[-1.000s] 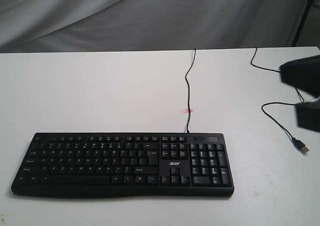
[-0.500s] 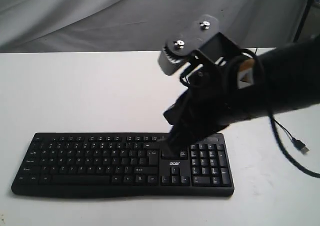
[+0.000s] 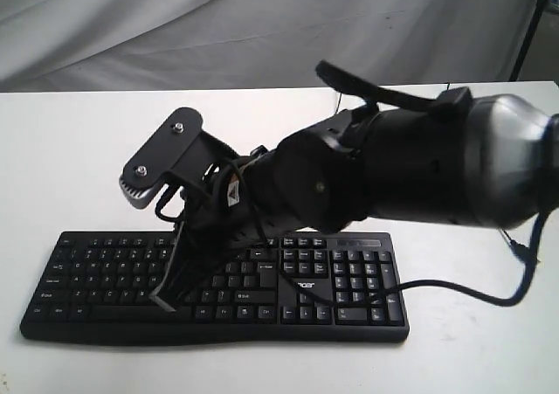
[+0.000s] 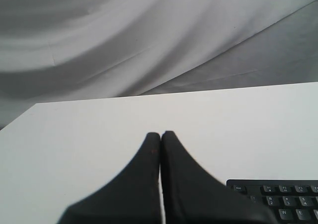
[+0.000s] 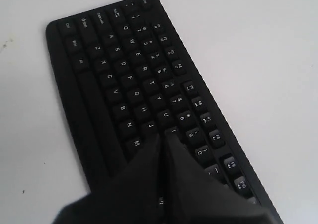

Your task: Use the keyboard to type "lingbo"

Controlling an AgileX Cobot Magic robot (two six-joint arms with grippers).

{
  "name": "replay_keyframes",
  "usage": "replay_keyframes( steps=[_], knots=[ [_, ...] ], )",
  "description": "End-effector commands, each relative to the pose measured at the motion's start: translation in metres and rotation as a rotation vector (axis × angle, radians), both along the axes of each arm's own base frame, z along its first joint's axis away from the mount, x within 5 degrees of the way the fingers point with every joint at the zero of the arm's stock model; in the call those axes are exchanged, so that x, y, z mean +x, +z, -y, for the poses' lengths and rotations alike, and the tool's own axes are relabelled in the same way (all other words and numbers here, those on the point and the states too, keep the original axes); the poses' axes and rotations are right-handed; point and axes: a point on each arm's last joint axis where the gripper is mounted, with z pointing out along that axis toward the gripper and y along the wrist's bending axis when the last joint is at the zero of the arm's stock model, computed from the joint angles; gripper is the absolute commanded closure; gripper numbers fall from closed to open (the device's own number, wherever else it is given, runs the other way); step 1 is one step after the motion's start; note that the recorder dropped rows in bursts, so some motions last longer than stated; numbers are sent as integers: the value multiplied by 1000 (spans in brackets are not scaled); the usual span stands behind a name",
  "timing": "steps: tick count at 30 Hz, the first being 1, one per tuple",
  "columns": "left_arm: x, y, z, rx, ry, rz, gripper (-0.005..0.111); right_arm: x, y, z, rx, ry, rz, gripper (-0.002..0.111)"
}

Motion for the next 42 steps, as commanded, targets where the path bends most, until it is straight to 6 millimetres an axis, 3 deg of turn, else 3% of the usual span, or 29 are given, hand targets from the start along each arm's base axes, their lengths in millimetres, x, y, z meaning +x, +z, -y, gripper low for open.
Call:
replay_keyframes(
  steps=[1,8,14,22,30,42],
  knots=[
    [0,-2,0,-4,-4,-4,106,8,-19,-5,-17,11,15,108],
    [0,-2,0,-4,-4,-4,106,21,-56,-12,-58,39,74,108],
    [0,-2,0,-4,-4,-4,106,16,-73,-6,-59,20,109,108],
    [0,-2,0,-4,-4,-4,106,13,-78,-3,-73,31,117,108],
    [0,-2,0,-4,-4,-4,106,13,-95,-6,-94,41,97,108],
    [0,-2,0,-4,-4,-4,106,12,-95,-10,-88,54,121,108]
  ],
)
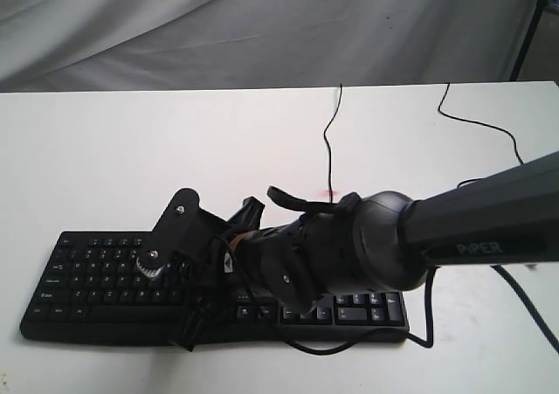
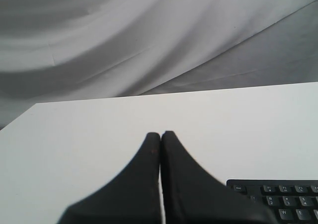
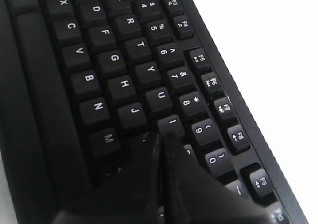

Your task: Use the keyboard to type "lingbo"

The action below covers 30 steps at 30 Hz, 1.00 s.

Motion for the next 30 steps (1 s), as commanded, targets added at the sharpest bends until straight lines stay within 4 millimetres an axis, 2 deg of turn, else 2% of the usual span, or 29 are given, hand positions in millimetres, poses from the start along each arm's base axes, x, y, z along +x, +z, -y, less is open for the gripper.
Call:
replay_keyframes(
  steps=[1,30],
  knots=[
    [0,-2,0,-4,-4,-4,106,-2,0,0,-14,21,14,108],
    [0,-2,0,-4,-4,-4,106,0,-2,4,-58,57,17,108]
  ],
)
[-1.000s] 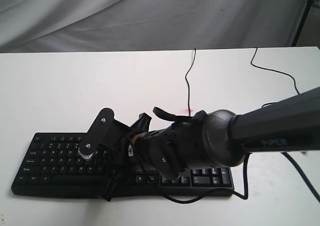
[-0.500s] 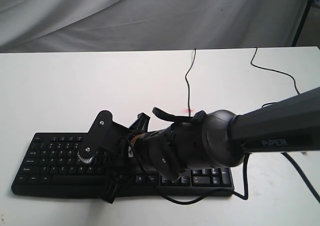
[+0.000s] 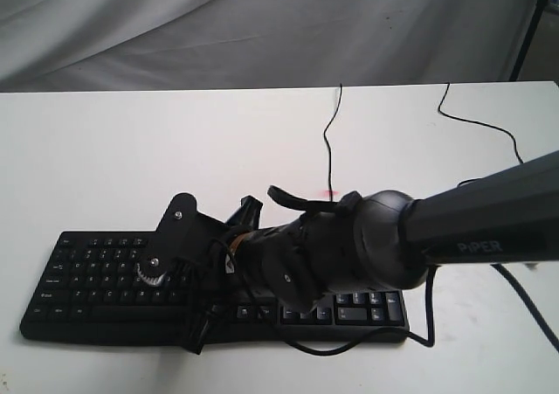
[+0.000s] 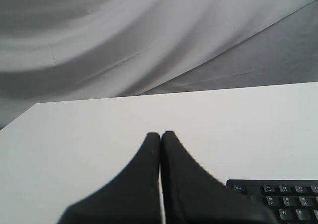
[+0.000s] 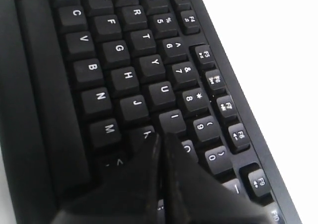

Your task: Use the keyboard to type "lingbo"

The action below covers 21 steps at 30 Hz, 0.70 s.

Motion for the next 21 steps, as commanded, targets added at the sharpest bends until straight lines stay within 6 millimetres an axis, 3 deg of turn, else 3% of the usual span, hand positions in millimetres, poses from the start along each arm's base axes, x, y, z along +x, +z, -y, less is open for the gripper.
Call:
replay_keyframes(
  steps=[1,7,12,21],
  knots=[
    [0,-2,0,-4,-4,-4,106,0,-1,3,-13,6,3,108],
    [0,-2,0,-4,-4,-4,106,0,-2,3,-14,6,1,108],
    [0,-2,0,-4,-4,-4,106,0,-16,4,-37,9,-27,108],
    [0,-2,0,-4,-4,-4,106,-1,-7,4,-28,10,-18,108]
  ],
)
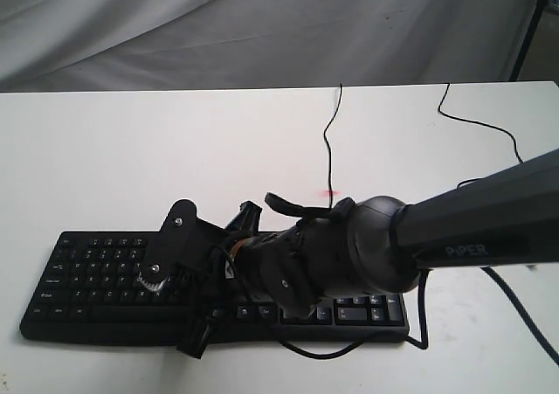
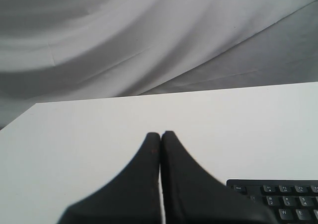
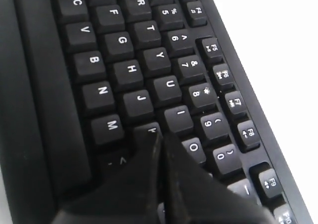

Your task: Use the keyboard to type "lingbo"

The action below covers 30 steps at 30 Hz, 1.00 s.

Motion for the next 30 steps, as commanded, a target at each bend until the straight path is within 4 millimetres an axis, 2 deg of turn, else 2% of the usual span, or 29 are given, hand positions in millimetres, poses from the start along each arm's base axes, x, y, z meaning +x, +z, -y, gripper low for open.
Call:
replay_keyframes(
  steps=[1,14,21,30],
  knots=[
    [0,-2,0,-4,-4,-4,106,-1,4,4,-14,9,-8,108],
    [0,-2,0,-4,-4,-4,106,17,34,-11,12,40,54,108],
    [0,-2,0,-4,-4,-4,106,23,19,-8,0,27,48,108],
    [0,-2,0,-4,-4,-4,106,26,16,-9,17,21,81,108]
  ],
)
